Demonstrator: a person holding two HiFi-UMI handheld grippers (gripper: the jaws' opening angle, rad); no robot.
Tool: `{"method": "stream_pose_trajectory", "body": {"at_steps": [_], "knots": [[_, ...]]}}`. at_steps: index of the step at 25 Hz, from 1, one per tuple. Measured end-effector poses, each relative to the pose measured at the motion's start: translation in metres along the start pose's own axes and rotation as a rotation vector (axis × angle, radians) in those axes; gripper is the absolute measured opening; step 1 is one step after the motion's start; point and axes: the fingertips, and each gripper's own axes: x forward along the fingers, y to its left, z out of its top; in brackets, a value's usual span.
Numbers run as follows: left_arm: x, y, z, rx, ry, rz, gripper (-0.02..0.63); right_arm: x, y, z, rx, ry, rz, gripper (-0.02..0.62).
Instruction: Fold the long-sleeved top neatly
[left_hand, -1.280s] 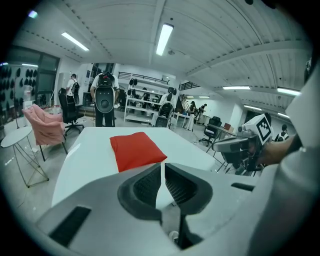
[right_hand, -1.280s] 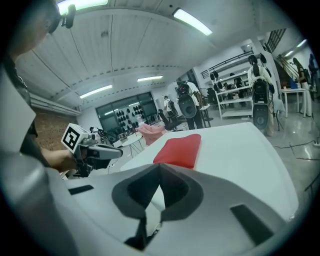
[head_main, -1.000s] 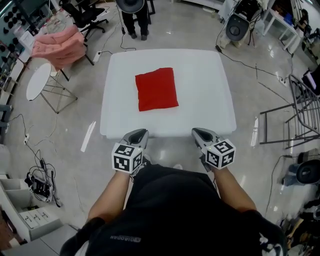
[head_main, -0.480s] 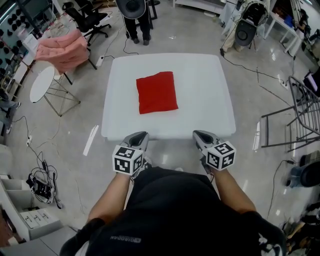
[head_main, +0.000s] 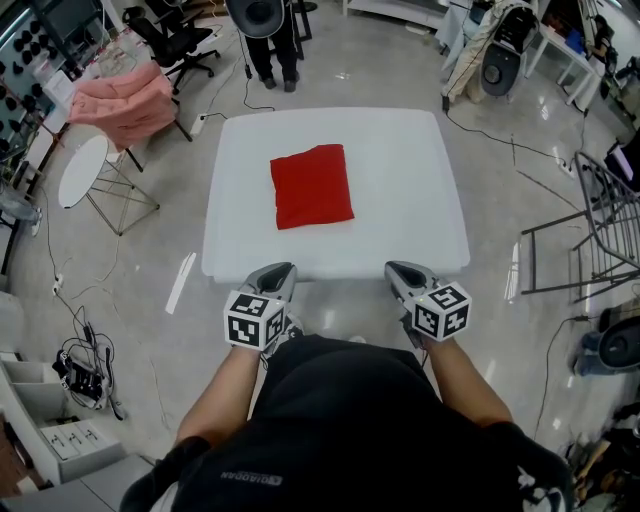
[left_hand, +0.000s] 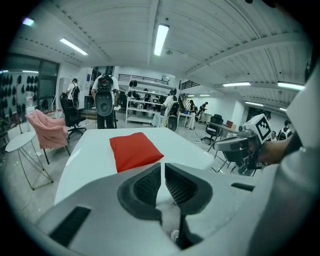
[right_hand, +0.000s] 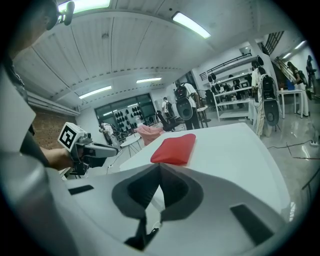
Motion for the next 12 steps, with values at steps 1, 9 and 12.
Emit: {"method": "stream_pose_trajectory", "body": {"at_steps": [1, 9, 12], "knots": [[-0.0001, 0.0004, 0.0006, 0.001, 0.000, 0.000, 0.026, 0.0001, 0.0000, 0.0001, 0.002, 0.000, -0.001, 0.003], [-0.0001, 0.0011, 0.0002, 0.003, -0.003, 0.001, 0.026, 0.0022, 0.0054, -0.0034, -0.013, 0.004, 0.007, 0.003], [-0.0004, 0.0009, -0.0008, 0.007, -0.003, 0.002, 0.026, 0.0039, 0.0073, -0.0039, -0.027, 0.008, 0.010, 0.003]]}}
